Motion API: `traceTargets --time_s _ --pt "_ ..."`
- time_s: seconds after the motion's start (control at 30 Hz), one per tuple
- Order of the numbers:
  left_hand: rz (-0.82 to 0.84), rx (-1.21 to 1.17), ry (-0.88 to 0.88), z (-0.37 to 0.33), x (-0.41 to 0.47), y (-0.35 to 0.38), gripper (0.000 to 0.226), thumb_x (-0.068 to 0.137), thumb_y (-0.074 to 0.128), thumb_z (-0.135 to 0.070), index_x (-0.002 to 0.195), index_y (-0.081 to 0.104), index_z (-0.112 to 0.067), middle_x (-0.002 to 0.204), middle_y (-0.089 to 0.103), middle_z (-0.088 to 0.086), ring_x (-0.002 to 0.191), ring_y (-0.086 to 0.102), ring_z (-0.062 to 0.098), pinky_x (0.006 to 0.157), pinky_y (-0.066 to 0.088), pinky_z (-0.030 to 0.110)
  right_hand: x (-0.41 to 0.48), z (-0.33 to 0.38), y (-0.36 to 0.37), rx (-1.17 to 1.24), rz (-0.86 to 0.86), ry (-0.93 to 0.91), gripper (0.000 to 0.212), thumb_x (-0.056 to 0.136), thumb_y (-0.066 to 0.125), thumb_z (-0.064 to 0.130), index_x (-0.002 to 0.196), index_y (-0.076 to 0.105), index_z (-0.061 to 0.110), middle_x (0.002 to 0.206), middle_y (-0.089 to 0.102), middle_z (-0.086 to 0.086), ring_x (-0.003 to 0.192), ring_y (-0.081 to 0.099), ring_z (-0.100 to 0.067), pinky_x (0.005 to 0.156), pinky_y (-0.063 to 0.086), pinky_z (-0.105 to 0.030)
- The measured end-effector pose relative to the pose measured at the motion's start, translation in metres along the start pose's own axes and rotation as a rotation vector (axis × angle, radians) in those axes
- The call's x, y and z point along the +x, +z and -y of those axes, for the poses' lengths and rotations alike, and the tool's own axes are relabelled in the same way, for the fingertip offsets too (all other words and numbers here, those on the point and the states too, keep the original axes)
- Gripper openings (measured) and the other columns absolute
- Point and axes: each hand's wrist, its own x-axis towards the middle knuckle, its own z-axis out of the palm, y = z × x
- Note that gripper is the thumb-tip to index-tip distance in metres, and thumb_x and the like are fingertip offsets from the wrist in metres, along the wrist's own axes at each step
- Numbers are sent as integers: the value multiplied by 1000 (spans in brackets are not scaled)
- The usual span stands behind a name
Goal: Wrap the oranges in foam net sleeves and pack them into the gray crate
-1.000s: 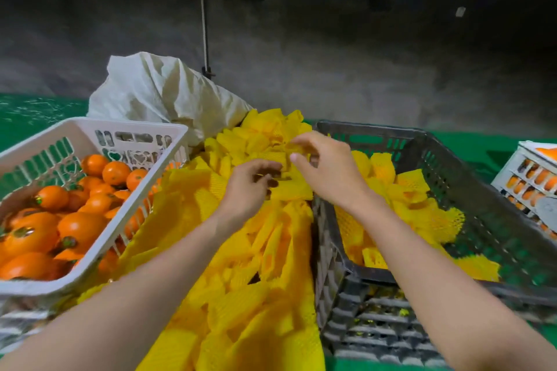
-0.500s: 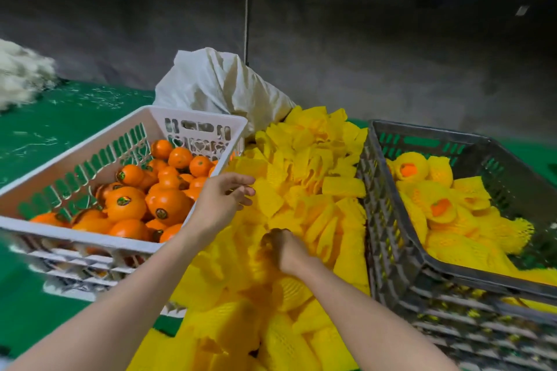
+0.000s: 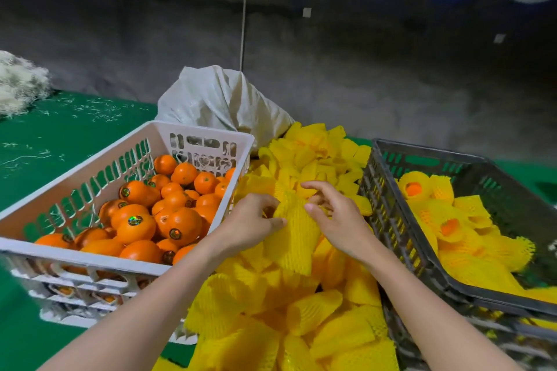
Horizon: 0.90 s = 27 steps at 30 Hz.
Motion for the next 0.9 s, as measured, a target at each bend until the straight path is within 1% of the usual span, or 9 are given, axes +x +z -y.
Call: traceTargets --time_s 0.07,0.17,0.33,0.43,0.6,0.7,0.73,0.8,0.9 --pt "-44 -121 -4 0 -2 3 21 86 68 -19 81 59 -1 72 51 10 62 49 14 56 39 33 -3 3 5 -74 -106 -56 26 87 65 17 113 64 14 106 62 1 96 53 -3 80 37 -7" --pt "-159 -277 -26 -2 -7 4 24 85 70 -14 71 51 -11 65 43 -1 43 41 0 41 32 13 -2 5 18 -150 -201 -105 22 76 76 16 94 68 5 104 63 -6 97 55 -13 81 36 -12" --pt "-151 -218 78 0 -11 -5 21 85 68 -12 79 51 -23 75 46 -3 54 41 2 50 38 22 11 13 30 -104 -234 -137 40 77 76 17 114 62 8 113 57 -3 108 52 -15 90 35 -10" --pt "-206 -369 -5 3 -11 -9 18 86 65 -7 86 53 -20 77 46 2 53 42 0 45 35 15 17 19 44 -199 -382 -230 25 71 79 10 92 69 1 95 65 -13 91 63 -26 80 43 -22" --pt "-226 -691 -180 8 -13 -18 10 86 60 -2 91 58 -10 86 53 17 68 53 29 49 44 31 28 30 67 -136 -379 -251 14 73 69 9 76 57 3 72 58 -8 66 57 -16 62 34 -20" --pt "-198 -655 -90 22 -14 -38 4 89 61 -15 86 64 -16 68 58 0 62 56 14 55 44 24 31 30 73 -13 -318 -198 16 76 61 11 77 45 13 64 43 4 48 40 0 52 26 -18" --pt "-227 -629 -96 30 -12 -48 7 91 60 -18 87 65 -17 66 58 -4 62 57 10 55 43 23 31 29 73 23 -302 -177 20 78 62 8 77 43 14 65 40 5 51 40 -2 53 30 -20" --pt "-291 -312 -209 56 -4 -69 15 90 58 -15 105 62 -16 93 63 2 87 59 16 68 44 27 32 26 72 80 -259 -136 24 80 64 3 78 42 13 67 42 2 60 40 -8 62 36 -28" --pt "27 371 -490 96 1 -90 56 83 63 -16 135 44 -12 127 49 15 119 48 36 86 47 40 31 26 73 134 -209 -122 26 82 63 1 77 42 15 68 40 4 65 35 -10 66 37 -26"
